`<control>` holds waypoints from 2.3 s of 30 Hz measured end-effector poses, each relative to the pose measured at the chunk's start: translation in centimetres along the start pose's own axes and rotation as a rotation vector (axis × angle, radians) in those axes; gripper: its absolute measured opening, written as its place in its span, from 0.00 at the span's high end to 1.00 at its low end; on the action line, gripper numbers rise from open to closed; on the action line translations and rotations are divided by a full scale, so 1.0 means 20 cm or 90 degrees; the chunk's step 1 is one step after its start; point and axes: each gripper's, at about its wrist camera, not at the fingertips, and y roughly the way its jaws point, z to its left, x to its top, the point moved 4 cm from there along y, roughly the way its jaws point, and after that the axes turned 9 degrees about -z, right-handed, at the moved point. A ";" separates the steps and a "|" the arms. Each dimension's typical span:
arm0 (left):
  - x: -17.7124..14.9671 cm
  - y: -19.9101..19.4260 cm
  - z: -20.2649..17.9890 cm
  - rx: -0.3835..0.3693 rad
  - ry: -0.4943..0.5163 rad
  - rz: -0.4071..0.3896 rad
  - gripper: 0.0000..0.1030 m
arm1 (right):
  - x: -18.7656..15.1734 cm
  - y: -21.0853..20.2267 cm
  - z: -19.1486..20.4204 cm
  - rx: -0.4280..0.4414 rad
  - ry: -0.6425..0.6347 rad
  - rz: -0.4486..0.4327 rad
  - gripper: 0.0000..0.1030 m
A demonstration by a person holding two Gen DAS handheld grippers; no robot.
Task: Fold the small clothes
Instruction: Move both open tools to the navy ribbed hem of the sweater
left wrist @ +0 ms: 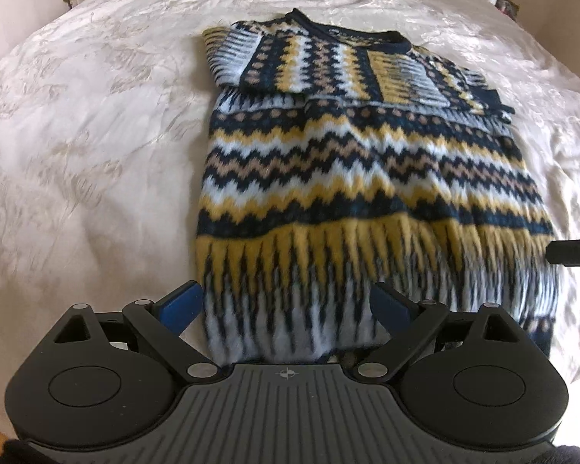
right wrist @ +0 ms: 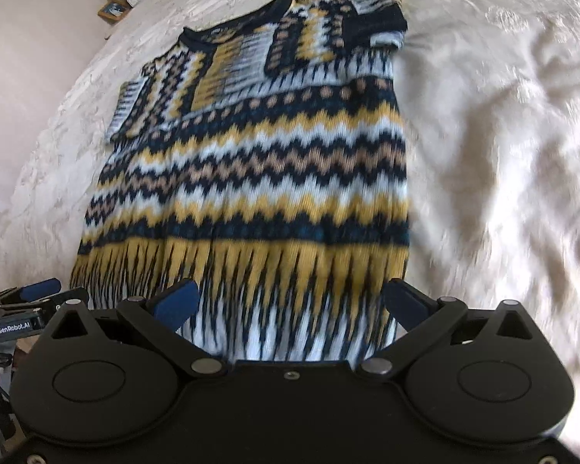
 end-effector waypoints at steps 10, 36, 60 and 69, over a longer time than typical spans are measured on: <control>-0.18 -0.04 0.09 -0.012 -0.004 0.011 0.09 | -0.24 -0.07 0.06 -0.027 0.010 0.004 0.01; -0.46 0.05 0.09 -0.035 0.012 0.069 0.01 | -0.49 -0.03 -0.05 -0.055 0.026 0.045 0.00; -0.48 0.04 0.08 -0.032 0.035 0.035 0.01 | -0.56 -0.06 -0.04 -0.053 -0.007 -0.013 0.00; -0.50 0.02 0.08 -0.031 0.036 0.009 0.01 | -0.57 -0.08 -0.05 -0.052 0.014 -0.047 0.00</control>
